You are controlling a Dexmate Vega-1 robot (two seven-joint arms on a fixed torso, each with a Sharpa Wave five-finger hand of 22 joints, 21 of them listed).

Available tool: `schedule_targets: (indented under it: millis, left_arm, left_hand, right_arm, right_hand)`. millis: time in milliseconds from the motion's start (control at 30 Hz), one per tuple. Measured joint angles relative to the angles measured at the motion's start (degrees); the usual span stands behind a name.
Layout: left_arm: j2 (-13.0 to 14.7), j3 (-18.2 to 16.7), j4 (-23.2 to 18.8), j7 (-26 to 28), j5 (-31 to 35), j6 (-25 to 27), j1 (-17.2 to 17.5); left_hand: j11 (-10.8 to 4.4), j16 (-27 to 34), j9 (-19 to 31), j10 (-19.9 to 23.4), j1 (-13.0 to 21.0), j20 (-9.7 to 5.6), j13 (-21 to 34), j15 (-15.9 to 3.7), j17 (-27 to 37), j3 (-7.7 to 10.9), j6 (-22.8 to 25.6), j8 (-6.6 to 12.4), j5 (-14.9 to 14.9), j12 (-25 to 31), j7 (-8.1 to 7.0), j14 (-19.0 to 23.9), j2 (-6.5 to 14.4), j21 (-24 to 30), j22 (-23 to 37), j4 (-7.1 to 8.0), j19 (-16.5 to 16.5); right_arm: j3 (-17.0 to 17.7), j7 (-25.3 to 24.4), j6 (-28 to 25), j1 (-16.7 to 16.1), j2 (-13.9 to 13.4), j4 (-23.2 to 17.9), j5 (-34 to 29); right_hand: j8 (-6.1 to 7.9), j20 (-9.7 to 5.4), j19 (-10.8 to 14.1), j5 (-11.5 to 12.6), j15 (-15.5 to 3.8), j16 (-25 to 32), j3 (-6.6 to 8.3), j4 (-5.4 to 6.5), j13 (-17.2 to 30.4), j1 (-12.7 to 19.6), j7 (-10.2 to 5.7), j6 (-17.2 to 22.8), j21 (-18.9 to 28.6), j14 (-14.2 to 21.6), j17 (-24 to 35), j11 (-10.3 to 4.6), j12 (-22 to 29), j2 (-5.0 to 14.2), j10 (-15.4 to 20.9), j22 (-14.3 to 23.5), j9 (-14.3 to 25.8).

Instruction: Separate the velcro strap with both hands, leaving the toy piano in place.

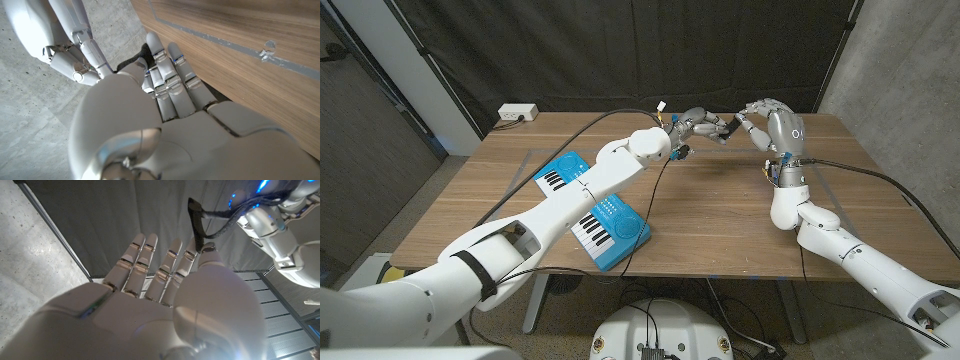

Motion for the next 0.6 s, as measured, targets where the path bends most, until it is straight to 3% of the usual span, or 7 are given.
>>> schedule_targets:
  millis: [167, 333, 600]
  left_arm:
    - [0.36, -0.40, -0.84, 0.19, 0.00, -0.22, 0.50]
    - [0.62, -0.56, -1.44, 0.27, 0.00, -0.32, 0.83]
    - [0.96, -0.59, -2.06, 0.30, 0.00, -0.15, 1.06]
  left_hand:
    - [0.00, 0.02, 0.00, 0.00, -0.01, 0.00, 0.06, 0.02, 0.00, 0.16, 0.00, 0.00, 0.00, 0.00, 0.00, -0.01, 0.00, 0.00, 0.00, 0.16, 0.00]
    - [0.00, 0.21, 0.22, 0.00, -0.23, 0.00, 0.30, 0.02, 0.00, 0.15, 0.00, 0.00, 0.00, 0.00, 0.00, 0.01, 0.22, 0.00, -0.01, 0.16, 0.00]
    - [0.01, 0.21, 0.28, 0.00, -0.23, 0.00, 0.39, 0.09, -0.01, 0.15, 0.00, 0.00, -0.16, -0.01, 0.00, 0.09, 0.22, 0.00, -0.01, 0.16, 0.00]
  right_arm:
    - [-0.06, -0.01, -0.03, 0.00, -0.12, -0.05, -0.28]
    - [0.41, -0.02, -0.04, -0.31, 0.01, -0.15, -0.69]
    - [1.30, 0.29, 0.17, -1.12, 0.23, -1.20, -0.68]
  right_hand:
    - [0.10, 0.00, 0.00, 0.00, 0.00, 0.00, 0.18, -0.18, 0.00, 0.00, 0.07, 1.04, 0.00, 0.00, 0.00, 0.28, 0.00, 0.00, 0.57, 0.07, -0.04]
    - [1.51, -0.31, 0.31, -0.27, -0.23, 0.00, 1.02, -1.03, 0.01, 0.94, 0.34, 4.48, -0.01, 0.84, 0.01, 0.14, 0.00, 0.94, 2.20, 0.13, 0.02]
    - [2.01, -0.31, 0.31, -0.46, -0.23, 0.00, 1.59, -0.46, 0.07, 1.68, 0.63, 3.50, -0.01, 1.24, 0.13, -0.02, -0.28, 1.87, 2.63, 0.40, 1.36]
